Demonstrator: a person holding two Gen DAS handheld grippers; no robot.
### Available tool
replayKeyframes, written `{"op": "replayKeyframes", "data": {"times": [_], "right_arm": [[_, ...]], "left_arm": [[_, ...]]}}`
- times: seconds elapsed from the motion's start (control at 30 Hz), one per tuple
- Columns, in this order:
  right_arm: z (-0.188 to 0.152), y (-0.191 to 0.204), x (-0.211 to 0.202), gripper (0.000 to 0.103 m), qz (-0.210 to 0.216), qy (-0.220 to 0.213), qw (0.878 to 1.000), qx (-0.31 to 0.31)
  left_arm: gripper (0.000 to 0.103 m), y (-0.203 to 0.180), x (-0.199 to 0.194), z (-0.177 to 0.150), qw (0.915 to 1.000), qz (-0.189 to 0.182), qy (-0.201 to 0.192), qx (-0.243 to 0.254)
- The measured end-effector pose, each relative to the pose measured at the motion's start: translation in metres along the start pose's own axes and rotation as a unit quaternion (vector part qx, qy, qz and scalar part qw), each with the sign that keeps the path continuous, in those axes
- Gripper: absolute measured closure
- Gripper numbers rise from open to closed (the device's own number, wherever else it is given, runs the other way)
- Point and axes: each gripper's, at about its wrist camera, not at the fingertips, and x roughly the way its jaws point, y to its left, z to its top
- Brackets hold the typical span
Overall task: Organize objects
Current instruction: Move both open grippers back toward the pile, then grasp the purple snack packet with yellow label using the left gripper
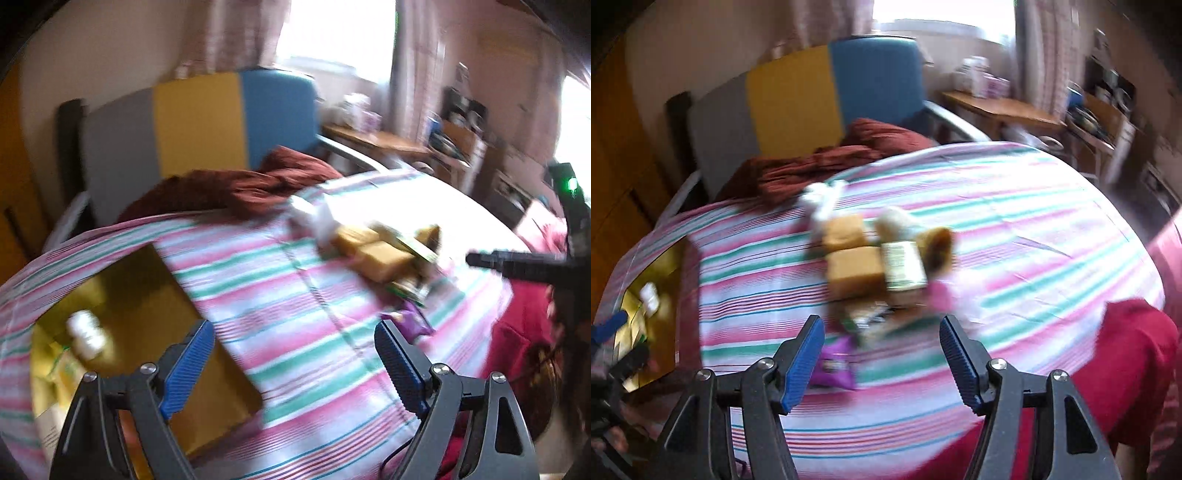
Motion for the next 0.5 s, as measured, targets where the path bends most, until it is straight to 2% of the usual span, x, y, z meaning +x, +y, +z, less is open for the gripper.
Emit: {"op": "replayKeyframes", "data": {"times": [0.13, 0.23, 0.33, 0.43, 0.5], "right_arm": [[0.002, -0.032, -0.006, 0.036, -0.022, -0.001, 0.999, 0.026], [-0.001, -0.052, -0.008, 0.031, -0.022, 0.005, 0.999, 0.048], [-0.004, -0.061, -0.007, 0.031, -0.022, 0.011, 0.998, 0.055], [-0.005, -0.064, -0.002, 0.031, -0.013, 0.02, 0.998, 0.054], [-0.004, -0.063, 0.002, 0.031, -0.009, 0.026, 0.998, 0.051]], "left_arm": [[0.018, -0.037, 0.031, 0.001, 0.9978, -0.043, 0.025, 0.043], [0.019, -0.056, 0.05, 0.001, 0.9951, -0.068, 0.044, 0.057], [0.019, -0.074, 0.059, 0.0, 0.9932, -0.075, 0.043, 0.079], [0.018, -0.096, 0.066, -0.004, 0.9852, -0.085, 0.033, 0.145], [0.018, -0.109, 0.075, -0.006, 0.9756, -0.086, 0.043, 0.197]]}}
